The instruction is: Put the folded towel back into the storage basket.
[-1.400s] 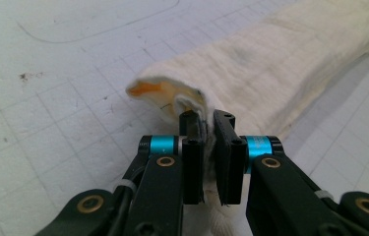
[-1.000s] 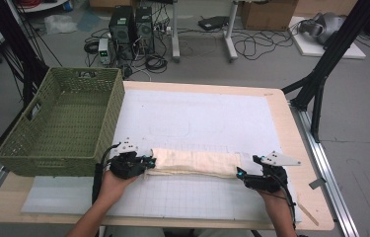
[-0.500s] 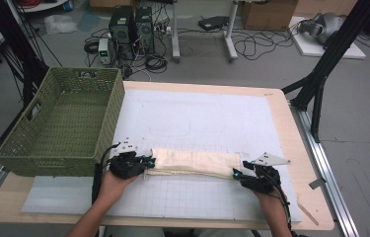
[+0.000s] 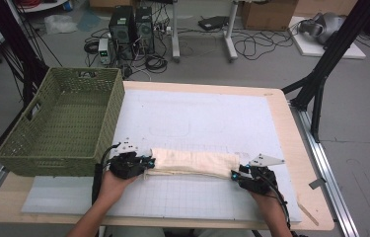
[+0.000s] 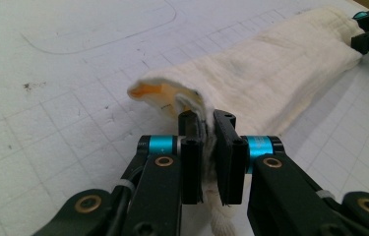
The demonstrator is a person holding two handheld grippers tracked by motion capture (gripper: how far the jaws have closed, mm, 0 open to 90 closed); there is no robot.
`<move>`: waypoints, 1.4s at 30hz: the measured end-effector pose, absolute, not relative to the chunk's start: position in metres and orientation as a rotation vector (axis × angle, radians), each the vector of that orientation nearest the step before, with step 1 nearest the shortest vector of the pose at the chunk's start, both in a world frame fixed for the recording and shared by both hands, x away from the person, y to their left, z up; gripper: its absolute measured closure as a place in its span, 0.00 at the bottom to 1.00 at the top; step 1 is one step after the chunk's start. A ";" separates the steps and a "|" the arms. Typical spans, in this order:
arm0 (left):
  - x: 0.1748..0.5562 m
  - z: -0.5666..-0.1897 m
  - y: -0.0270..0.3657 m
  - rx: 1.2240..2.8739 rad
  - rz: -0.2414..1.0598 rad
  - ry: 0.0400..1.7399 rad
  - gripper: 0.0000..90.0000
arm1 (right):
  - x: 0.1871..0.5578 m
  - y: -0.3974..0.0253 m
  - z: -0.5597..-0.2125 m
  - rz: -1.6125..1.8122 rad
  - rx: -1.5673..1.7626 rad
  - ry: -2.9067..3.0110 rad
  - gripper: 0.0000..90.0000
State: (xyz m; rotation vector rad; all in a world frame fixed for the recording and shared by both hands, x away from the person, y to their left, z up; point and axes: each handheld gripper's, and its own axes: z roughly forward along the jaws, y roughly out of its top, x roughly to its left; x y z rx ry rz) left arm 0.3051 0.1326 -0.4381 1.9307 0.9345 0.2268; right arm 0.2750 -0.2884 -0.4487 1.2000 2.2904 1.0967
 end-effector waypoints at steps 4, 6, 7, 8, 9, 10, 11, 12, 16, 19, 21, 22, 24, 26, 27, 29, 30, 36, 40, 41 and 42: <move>0.305 -0.438 0.132 1.931 0.231 0.935 0.91 | 0.276 -0.290 -0.450 1.115 1.210 2.295 0.67; 0.305 -0.438 0.132 1.931 0.231 0.935 0.91 | 0.276 -0.292 -0.451 1.146 1.240 2.301 0.72; 0.305 -0.439 0.132 1.935 0.238 0.928 0.91 | 0.277 -0.293 -0.451 1.185 1.274 2.313 0.81; 0.305 -0.439 0.132 1.935 0.238 0.928 0.91 | 0.277 -0.293 -0.451 1.185 1.274 2.313 0.81; 0.305 -0.439 0.132 1.937 0.240 0.926 0.91 | 0.278 -0.293 -0.451 1.201 1.278 2.326 0.86; 0.305 -0.438 0.132 1.938 0.241 0.922 0.91 | 0.277 -0.292 -0.450 1.198 1.282 2.327 0.87; 0.305 -0.438 0.132 1.937 0.241 0.922 0.91 | 0.276 -0.291 -0.450 1.187 1.271 2.331 0.87; 0.305 -0.438 0.133 1.935 0.242 0.922 0.91 | 0.276 -0.290 -0.449 1.184 1.265 2.330 0.88; 0.305 -0.436 0.134 1.919 0.250 0.918 0.91 | 0.276 -0.288 -0.447 1.150 1.239 2.330 0.89; 0.305 -0.433 0.136 1.903 0.257 0.913 0.91 | 0.275 -0.287 -0.445 1.141 1.234 2.330 0.89; 0.305 -0.432 0.138 1.889 0.261 0.909 0.92 | 0.276 -0.289 -0.444 1.151 1.228 2.325 0.89; 0.305 -0.431 0.138 1.881 0.259 0.910 0.92 | 0.276 -0.290 -0.443 1.158 1.230 2.318 0.89; 0.304 -0.430 0.139 1.880 0.261 0.905 0.92 | 0.275 -0.291 -0.438 1.178 1.223 2.299 0.89; 0.304 -0.428 0.139 1.874 0.265 0.900 0.92 | 0.275 -0.291 -0.437 1.181 1.215 2.292 0.89; 0.304 -0.427 0.139 1.872 0.271 0.897 0.92 | 0.274 -0.291 -0.435 1.181 1.217 2.289 0.89; 0.303 -0.425 0.140 1.864 0.276 0.890 0.92 | 0.273 -0.292 -0.433 1.186 1.202 2.279 0.89; 0.303 -0.424 0.140 1.858 0.276 0.887 0.92 | 0.272 -0.292 -0.432 1.190 1.209 2.273 0.89; 0.301 -0.418 0.140 1.847 0.299 0.865 0.92 | 0.270 -0.292 -0.428 1.199 1.196 2.259 0.89; 0.299 -0.412 0.140 1.838 0.313 0.847 0.92 | 0.269 -0.292 -0.427 1.196 1.183 2.257 0.89; 0.298 -0.411 0.141 1.833 0.312 0.845 0.92 | 0.270 -0.292 -0.426 1.198 1.175 2.256 0.89; 0.298 -0.410 0.141 1.833 0.315 0.841 0.92 | 0.270 -0.291 -0.426 1.197 1.173 2.252 0.89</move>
